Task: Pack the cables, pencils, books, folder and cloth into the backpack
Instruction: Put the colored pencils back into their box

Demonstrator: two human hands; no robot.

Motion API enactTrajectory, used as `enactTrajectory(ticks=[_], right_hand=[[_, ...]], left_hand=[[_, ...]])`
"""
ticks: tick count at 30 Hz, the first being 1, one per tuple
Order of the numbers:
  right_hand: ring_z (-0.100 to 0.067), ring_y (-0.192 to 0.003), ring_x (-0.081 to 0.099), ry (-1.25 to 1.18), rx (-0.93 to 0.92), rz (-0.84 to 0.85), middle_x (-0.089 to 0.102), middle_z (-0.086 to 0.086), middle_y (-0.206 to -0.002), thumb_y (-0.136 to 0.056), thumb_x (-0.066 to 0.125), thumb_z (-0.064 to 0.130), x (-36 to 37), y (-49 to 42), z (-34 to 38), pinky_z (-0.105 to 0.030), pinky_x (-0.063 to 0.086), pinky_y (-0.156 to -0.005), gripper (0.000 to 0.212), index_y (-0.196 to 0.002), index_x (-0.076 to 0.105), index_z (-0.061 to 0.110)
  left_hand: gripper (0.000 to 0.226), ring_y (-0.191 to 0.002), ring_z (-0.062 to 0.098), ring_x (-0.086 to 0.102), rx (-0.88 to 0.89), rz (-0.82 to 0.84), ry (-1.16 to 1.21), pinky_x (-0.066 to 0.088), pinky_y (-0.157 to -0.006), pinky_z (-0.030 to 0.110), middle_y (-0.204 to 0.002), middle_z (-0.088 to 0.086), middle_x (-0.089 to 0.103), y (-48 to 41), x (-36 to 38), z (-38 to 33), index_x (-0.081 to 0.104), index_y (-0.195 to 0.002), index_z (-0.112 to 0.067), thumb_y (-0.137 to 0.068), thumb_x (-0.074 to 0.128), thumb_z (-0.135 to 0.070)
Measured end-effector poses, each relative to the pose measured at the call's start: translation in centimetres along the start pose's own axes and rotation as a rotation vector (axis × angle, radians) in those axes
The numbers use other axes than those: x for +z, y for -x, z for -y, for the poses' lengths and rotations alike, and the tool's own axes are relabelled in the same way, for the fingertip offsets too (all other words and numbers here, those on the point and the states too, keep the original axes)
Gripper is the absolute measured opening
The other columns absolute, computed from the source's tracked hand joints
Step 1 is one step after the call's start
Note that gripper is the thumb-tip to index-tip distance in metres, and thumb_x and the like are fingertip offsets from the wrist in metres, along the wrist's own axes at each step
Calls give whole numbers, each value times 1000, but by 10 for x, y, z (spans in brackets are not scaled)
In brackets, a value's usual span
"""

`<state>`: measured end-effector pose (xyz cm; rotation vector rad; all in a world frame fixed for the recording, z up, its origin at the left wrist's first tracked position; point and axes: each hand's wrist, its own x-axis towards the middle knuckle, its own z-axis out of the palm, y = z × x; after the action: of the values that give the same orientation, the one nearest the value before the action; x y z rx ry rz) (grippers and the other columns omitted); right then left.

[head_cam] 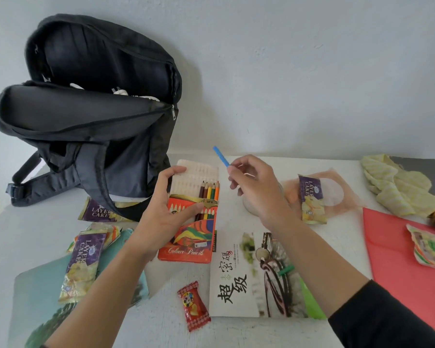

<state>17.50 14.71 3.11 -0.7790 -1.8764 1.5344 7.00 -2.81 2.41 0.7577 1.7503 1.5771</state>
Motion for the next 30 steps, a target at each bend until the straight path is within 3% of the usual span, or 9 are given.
enactTrajectory(ticks=[4,9,13,15,17,21,27,30], right_hand=[[-17,-65,44,-167,38,93,57,9,-61,-91,73,11,6,0,6,-36,37,-62,7,-85,72,14],[-15,-65,44,-278,42,99,60,8,-63,-92,76,17,10,-4,7,-31,36,-64,11,-86,76,7],[-1,-62,54,-96,-5,66,61,17,-59,-96,70,22,9,-12,8,-16,40,-65,24,-92,74,-1],[-4,-68,59,15,-34,81,67,9,-67,-94,73,27,11,-15,8,-19,46,-68,24,-87,75,5],[-6,-62,55,136,-71,111,64,6,-64,-91,77,33,12,-16,8,-23,46,-62,29,-78,72,7],[-2,-50,44,325,-135,193,53,10,-55,-83,83,41,10,-11,9,-14,35,-50,38,-66,64,13],[-4,-53,40,381,-102,336,51,11,-61,-64,95,46,2,-5,7,-17,35,-53,47,-70,59,15],[-3,-56,43,318,-93,303,53,11,-65,-74,89,45,-3,-4,9,-21,40,-59,40,-73,59,19]], left_hand=[[63,-90,26,78,-11,-2,-20,64,-69,35,-109,0,76,-1,3,0,39,-131,-43,-91,74,-11],[65,-89,29,78,-22,30,-25,64,-68,36,-112,5,75,2,3,-1,37,-134,-41,-91,74,-11],[65,-86,29,78,-3,69,-40,63,-66,32,-115,6,73,4,4,-6,36,-135,-40,-91,73,-9],[65,-85,30,78,8,87,-51,63,-67,32,-112,5,74,4,6,-7,36,-135,-41,-92,73,-9],[66,-84,30,78,18,107,-60,63,-67,32,-109,3,75,5,7,-8,35,-136,-40,-92,73,-8],[68,-83,31,78,42,142,-86,64,-70,38,-105,7,75,5,8,-7,34,-138,-40,-92,73,-7],[68,-81,32,78,10,148,-62,63,-67,36,-102,8,76,7,10,-10,36,-135,-43,-92,73,-7],[68,-84,30,78,14,154,-51,62,-66,32,-105,6,76,7,13,-13,35,-136,-42,-91,74,-8]])
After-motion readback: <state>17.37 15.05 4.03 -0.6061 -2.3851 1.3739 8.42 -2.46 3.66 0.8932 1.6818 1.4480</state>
